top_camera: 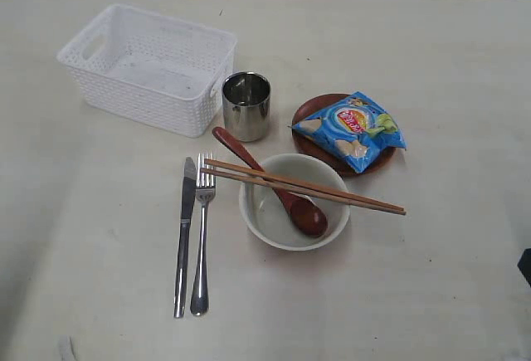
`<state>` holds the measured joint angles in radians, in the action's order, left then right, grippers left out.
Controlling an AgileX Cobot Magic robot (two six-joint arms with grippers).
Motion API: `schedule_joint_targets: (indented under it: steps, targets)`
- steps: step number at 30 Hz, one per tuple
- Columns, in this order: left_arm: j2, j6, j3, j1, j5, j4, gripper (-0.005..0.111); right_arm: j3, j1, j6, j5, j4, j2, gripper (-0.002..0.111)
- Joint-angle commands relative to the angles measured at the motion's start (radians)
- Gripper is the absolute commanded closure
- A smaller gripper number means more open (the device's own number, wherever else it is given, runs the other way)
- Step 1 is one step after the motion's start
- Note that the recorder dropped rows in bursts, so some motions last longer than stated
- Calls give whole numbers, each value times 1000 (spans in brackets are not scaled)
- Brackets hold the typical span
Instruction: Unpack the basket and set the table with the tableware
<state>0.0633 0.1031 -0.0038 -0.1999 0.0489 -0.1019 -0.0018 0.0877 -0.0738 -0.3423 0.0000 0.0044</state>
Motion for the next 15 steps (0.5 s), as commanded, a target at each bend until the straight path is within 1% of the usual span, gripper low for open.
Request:
schedule_joint_targets:
  steps: [1,4,12,15]
  targets:
    - [-7,1,4,1,2,91,107,2,-5,-1,0,0,-4,108]
    - [-7,1,4,1,2,149,107,2,-5,-1,0,0,-4,108]
    - [-9,-8,4,1,2,149,107,2,-5,-1,0,0,-4,108]
    - [-41,-8,4,1,7,149,107,2,-5,-1,0,0,-4,108]
